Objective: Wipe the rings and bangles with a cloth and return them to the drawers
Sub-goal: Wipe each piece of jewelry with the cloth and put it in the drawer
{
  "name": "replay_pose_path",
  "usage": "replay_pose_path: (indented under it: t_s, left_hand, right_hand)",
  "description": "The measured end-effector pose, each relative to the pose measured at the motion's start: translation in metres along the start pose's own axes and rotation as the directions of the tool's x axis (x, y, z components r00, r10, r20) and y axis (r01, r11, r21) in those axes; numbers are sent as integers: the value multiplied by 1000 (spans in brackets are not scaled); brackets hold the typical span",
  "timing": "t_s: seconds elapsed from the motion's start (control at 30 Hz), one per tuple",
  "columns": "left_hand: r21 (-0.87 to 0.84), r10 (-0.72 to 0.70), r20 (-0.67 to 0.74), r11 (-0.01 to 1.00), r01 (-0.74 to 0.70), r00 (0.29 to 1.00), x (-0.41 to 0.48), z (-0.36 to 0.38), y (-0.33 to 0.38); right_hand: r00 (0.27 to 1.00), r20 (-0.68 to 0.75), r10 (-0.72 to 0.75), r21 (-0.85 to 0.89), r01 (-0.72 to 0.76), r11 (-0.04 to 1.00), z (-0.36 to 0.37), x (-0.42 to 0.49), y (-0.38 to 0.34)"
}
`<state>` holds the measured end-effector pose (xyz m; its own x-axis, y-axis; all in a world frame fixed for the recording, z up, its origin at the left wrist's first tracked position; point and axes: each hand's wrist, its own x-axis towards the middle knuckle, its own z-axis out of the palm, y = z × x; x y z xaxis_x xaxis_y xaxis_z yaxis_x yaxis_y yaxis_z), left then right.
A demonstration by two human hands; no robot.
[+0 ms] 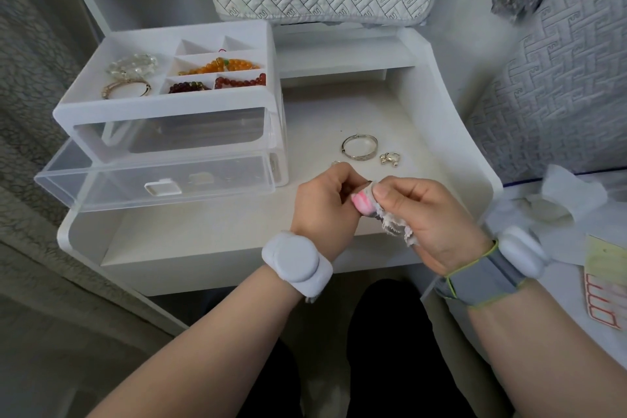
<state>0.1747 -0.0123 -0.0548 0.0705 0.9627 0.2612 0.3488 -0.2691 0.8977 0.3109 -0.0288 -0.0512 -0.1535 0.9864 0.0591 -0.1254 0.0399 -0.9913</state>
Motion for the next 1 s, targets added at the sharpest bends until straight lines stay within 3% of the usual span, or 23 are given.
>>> replay_pose_path:
  t_s: [0.23,0.37,0.57,0.77,1.0]
  left_hand:
    - [-263,-267,130,919,293,955,4,0,10]
    - [-353,-344,198,848,395,918,3,-1,14]
    - [-276,-233,105,927,254,967,0,2,12]
    - [-168,-114,59,978,123,992,-7,8,8]
    - [-331,-270,96,899,286,958,0,5,9]
  right_hand:
    - [992,96,-81,-81,89,993,-8,-4,-2]
    - [983,165,-79,-164,106,981,-10,-5,-7]
    - [994,67,-86,-190,97,977,-7,-3,-7]
    - [992,-128,21,-11,-23,1000,0,3,-2]
    - [992,95,-83,-118,94,989,-7,-3,1]
